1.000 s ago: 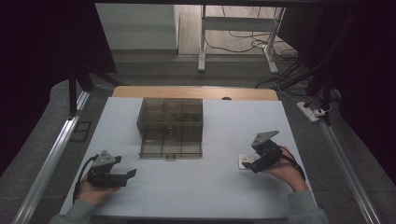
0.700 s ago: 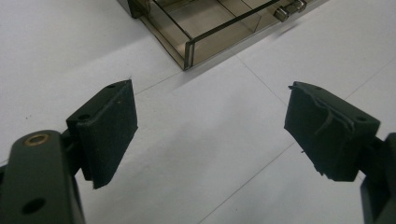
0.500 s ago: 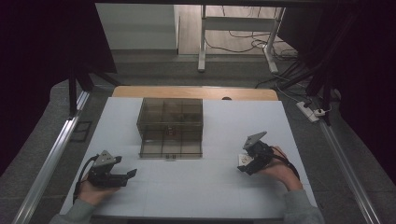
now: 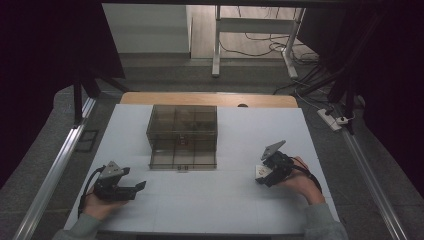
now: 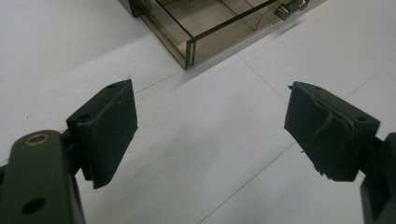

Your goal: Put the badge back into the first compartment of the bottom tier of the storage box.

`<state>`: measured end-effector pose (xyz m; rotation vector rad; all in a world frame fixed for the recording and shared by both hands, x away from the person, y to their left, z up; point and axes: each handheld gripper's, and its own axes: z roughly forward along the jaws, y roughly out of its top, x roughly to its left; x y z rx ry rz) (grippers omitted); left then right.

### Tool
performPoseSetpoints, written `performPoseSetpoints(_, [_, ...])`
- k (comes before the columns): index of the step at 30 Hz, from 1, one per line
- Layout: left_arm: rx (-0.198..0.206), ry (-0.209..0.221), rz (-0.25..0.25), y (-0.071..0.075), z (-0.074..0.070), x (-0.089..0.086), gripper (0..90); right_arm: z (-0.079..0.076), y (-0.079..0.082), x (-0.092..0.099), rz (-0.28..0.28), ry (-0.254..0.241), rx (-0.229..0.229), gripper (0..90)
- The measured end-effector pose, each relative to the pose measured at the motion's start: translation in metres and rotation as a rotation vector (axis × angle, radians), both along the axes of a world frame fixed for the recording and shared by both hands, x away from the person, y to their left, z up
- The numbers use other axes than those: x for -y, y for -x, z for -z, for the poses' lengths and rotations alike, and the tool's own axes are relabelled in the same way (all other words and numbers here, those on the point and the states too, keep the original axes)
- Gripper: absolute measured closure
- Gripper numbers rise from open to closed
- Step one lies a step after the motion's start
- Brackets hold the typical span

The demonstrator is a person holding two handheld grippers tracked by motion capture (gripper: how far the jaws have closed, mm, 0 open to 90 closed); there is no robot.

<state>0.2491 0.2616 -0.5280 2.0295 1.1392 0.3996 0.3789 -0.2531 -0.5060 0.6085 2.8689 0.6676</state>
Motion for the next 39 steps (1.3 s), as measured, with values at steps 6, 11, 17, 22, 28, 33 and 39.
performPoseSetpoints(6, [0.003,0.0,0.0,0.001,0.0,0.0,16.8,-0.002,0.001,0.001,0.007,0.004,0.004,33.0])
performPoseSetpoints(11, [0.003,0.0,-0.002,0.001,0.0,0.0,16.8,-0.002,0.002,0.0,0.004,0.007,0.017,33.2])
performPoseSetpoints(17, [0.004,0.0,-0.001,0.001,0.0,0.0,16.8,-0.003,0.004,0.001,0.008,0.001,0.027,33.4])
performPoseSetpoints(22, [0.004,0.001,-0.003,0.001,0.0,-0.001,16.8,-0.009,0.005,0.005,0.023,-0.053,0.031,33.4])
performPoseSetpoints(28, [0.004,0.004,-0.004,0.001,0.0,-0.001,16.8,-0.018,0.006,0.009,0.038,-0.116,0.066,33.4])
performPoseSetpoints(33, [0.003,0.004,-0.004,0.001,0.0,-0.001,16.8,-0.024,0.007,0.01,0.041,-0.179,0.076,33.4])
performPoseSetpoints(39, [0.002,0.003,-0.005,0.001,0.0,-0.001,16.8,-0.029,0.009,0.009,0.044,-0.23,0.094,33.4])
